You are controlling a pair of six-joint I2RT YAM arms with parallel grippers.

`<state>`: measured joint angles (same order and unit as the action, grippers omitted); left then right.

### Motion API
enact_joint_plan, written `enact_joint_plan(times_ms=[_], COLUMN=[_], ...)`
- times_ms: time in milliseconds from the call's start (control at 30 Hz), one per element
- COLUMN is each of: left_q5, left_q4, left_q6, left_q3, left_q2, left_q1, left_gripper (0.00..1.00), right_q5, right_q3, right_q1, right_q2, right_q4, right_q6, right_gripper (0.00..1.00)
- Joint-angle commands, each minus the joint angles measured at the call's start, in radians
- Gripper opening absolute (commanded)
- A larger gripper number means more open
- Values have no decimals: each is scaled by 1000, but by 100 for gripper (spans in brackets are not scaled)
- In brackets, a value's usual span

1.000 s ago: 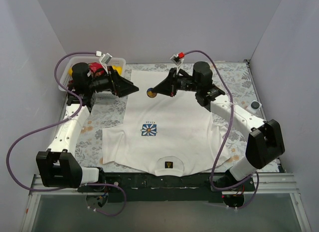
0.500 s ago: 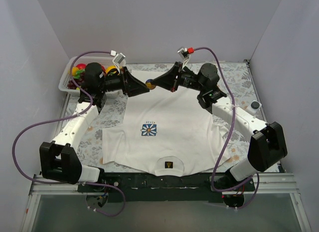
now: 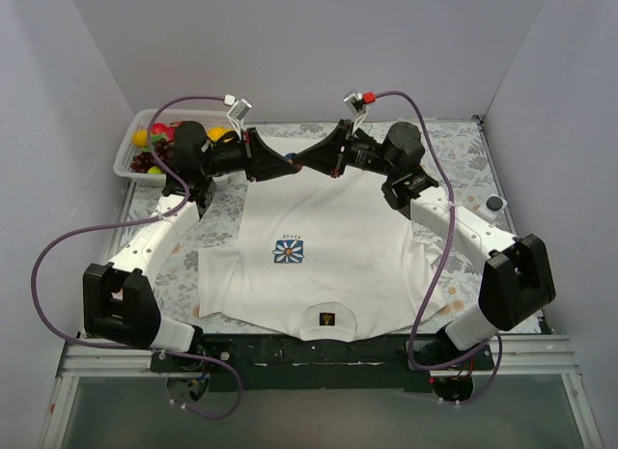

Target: Pin the brooch onto the clothing

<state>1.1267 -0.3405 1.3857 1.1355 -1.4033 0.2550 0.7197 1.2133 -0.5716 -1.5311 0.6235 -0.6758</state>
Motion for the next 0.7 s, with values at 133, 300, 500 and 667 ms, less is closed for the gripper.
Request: enact_joint_plan(times_ms=[133,300,500,667], left_q5=[99,186,326,403], left_q4=[-22,208,297,311], left_q6=[20,-123,-168,-163], left_q3=[7,73,122,144], left_q2=[6,-5,-26,-40], left_q1=[3,1,1,1], left_gripper=[0,0,0,0], right_q5=[14,64,133,153], right_q3=[101,236,327,351], right_q1=[7,12,12,13], right_q2=[60,74,75,94], right_q4=[-246,-512,-705,-806], right_q6=[309,620,829,903], right_gripper=[64,86,92,92])
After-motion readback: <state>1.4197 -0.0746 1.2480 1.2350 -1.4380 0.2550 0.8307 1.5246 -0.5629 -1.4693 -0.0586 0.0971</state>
